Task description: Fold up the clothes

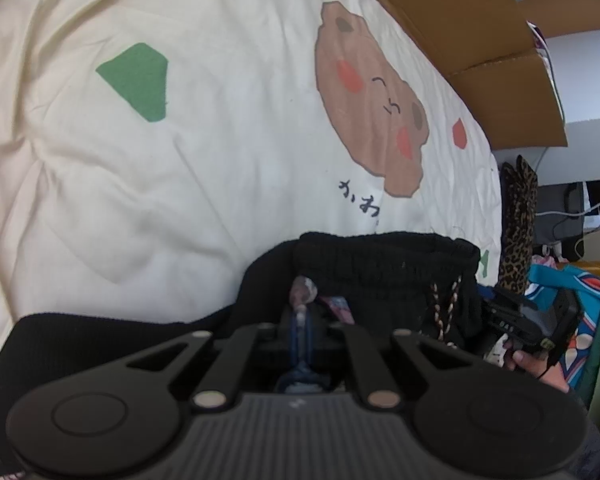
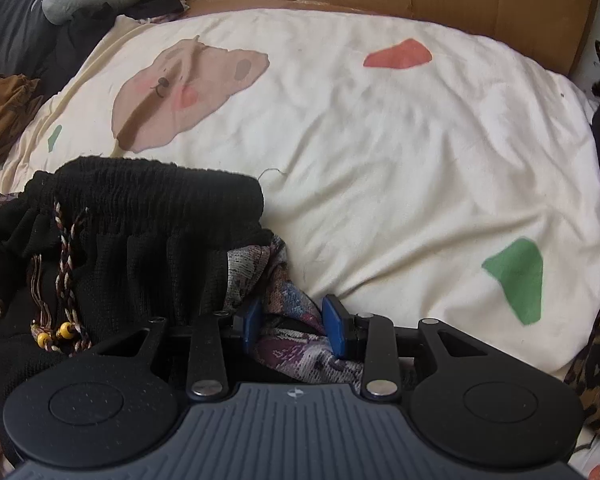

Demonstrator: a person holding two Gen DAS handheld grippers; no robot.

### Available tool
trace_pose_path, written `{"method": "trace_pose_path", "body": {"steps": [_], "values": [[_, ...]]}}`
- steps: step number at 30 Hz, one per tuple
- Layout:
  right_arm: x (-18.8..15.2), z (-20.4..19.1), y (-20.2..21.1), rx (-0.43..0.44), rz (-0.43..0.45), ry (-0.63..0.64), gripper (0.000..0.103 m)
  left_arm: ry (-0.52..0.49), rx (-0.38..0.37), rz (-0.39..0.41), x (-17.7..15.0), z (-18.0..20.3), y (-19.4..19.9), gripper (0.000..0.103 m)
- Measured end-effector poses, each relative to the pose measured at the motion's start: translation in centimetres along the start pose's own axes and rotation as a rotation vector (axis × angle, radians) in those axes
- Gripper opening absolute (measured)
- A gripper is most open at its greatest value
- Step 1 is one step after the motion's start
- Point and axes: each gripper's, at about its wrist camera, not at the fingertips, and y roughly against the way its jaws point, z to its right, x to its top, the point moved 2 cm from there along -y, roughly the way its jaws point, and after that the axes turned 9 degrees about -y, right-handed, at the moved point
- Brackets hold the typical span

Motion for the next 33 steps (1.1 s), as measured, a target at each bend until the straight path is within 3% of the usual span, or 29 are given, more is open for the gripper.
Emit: {"method": "trace_pose_path", "body": {"steps": [9,14,21,33], "values": [[2.0,1.5,0.6,-0.012,0.080,-0.050,0.041,0.002,0.002,-0.002,-0.1,0.0,-0.1,0.005],[1.2,0.9,-0.4,-0.058,0.069,-0.001,0.040,0.002,0.005,-0.005,-0.1,0.0,-0.2,0.005],[0.6,0.4,0.5,-0.029,0.100,0.002,0.041,0.007,0.005,-0.001,-0.2,-0.1,-0.2,0.005],[-0.9,0.0,0.3,-0.032,0.081,0.027,0.041,0.002,0.013,0.002,-0.1,-0.1,-0.4,0.005]]}}
